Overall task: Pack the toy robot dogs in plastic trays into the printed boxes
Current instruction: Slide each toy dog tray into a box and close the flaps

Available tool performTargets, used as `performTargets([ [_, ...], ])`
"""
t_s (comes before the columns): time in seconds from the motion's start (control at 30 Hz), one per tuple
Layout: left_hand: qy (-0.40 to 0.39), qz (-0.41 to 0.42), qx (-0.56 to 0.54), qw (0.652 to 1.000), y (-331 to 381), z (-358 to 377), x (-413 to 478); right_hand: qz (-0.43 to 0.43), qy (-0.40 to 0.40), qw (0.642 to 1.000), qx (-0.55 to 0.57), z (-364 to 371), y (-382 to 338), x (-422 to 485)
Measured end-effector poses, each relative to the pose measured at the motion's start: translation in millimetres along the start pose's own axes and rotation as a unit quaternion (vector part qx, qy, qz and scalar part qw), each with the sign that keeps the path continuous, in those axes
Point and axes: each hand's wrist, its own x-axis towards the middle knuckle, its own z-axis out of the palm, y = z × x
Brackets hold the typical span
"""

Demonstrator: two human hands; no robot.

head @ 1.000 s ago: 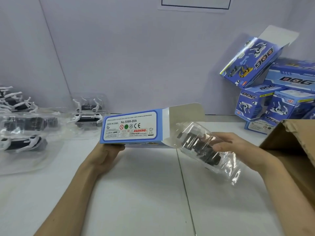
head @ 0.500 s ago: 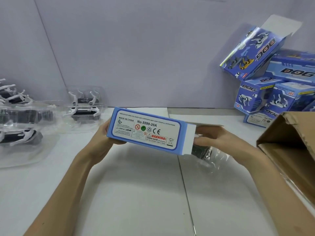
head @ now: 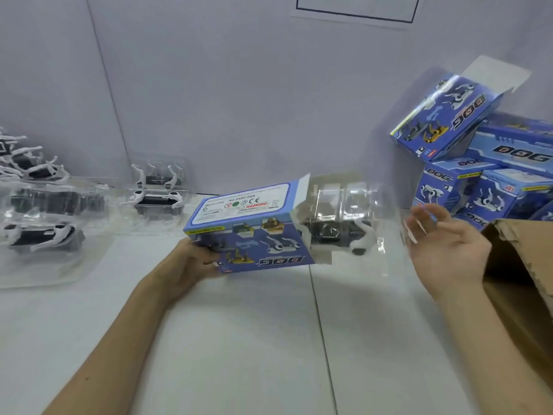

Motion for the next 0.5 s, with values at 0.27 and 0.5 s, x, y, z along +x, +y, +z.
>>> performTargets([
  [0.27, -0.049, -0.013, -0.185, 0.981, -7, 53, -7, 0.036, 0.041, 0.978, -0.199, 1, 27, 7],
  [0.5, -0.153, -0.082, -0.014, 0.985, -26, 98, -16, 0.077, -0.099, 0.948, -0.292, 23, 88, -13],
])
